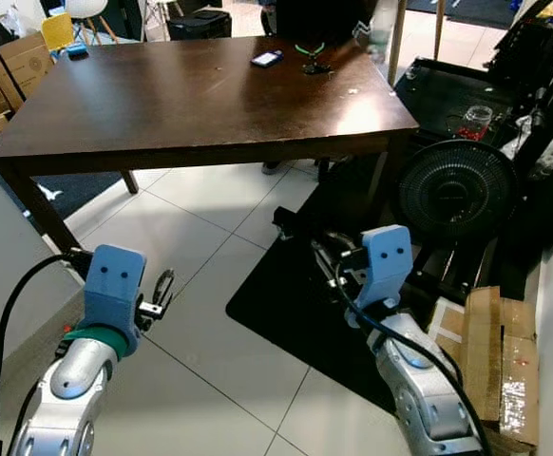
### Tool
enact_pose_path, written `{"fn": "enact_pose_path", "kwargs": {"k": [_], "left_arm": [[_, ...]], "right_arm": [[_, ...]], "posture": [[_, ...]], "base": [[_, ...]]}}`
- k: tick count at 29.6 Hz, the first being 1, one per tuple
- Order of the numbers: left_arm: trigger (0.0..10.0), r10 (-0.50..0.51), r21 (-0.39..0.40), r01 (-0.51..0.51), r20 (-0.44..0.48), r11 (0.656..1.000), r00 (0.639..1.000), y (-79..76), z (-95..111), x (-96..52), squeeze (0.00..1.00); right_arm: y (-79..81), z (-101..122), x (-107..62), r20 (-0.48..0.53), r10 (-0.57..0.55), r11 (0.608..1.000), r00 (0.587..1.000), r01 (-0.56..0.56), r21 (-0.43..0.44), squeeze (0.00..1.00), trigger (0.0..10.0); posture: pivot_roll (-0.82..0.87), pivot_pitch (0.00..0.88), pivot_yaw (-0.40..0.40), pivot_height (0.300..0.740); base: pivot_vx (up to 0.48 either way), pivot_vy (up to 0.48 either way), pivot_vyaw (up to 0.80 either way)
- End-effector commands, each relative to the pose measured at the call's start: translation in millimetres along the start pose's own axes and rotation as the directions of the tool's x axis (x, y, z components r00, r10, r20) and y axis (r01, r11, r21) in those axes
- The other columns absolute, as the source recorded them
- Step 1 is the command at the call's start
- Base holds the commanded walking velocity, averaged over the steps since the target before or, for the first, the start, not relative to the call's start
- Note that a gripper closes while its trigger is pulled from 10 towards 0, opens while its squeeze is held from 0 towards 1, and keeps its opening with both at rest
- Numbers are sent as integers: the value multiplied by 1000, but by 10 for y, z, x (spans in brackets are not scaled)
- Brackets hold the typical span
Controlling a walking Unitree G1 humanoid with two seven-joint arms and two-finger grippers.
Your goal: Hang keys on a hook
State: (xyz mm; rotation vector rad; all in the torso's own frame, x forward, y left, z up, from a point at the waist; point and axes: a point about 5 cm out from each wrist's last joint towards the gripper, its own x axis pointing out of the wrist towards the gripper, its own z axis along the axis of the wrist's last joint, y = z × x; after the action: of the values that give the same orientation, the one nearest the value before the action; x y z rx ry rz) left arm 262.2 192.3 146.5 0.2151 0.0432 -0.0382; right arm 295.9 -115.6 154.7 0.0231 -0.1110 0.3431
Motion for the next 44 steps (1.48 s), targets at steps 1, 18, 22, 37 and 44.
{"fn": "enact_pose_path", "kwargs": {"k": [1,18,22,37,44], "left_arm": [[10000,13,13,-13,-29,1000,999,62,-59,-9,0],[10000,13,23,-12,-31,1000,999,102,-49,-10,0],[10000,11,24,-11,-32,1000,999,100,-51,-11,0],[10000,11,21,-10,-30,1000,999,86,-49,-25,0],[10000,12,18,-11,-27,1000,1000,75,-42,-27,0]], "right_arm": [[20,-24,5,-4,3,1000,1000,-2,12,0,10000],[45,4,19,7,-2,1000,1000,2,20,0,10000],[44,3,16,7,-3,1000,1000,3,20,0,10000],[27,1,-3,3,-5,1000,1000,4,18,0,10000],[13,2,-9,0,-4,1000,1000,4,14,0,10000]], "posture": [[-84,45,146,740],[-68,55,155,740],[-67,55,155,740],[-68,61,145,740],[-68,64,139,740]], "base": [[0,0,0],[0,0,0],[0,0,0],[0,0,0],[0,0,0]]}}
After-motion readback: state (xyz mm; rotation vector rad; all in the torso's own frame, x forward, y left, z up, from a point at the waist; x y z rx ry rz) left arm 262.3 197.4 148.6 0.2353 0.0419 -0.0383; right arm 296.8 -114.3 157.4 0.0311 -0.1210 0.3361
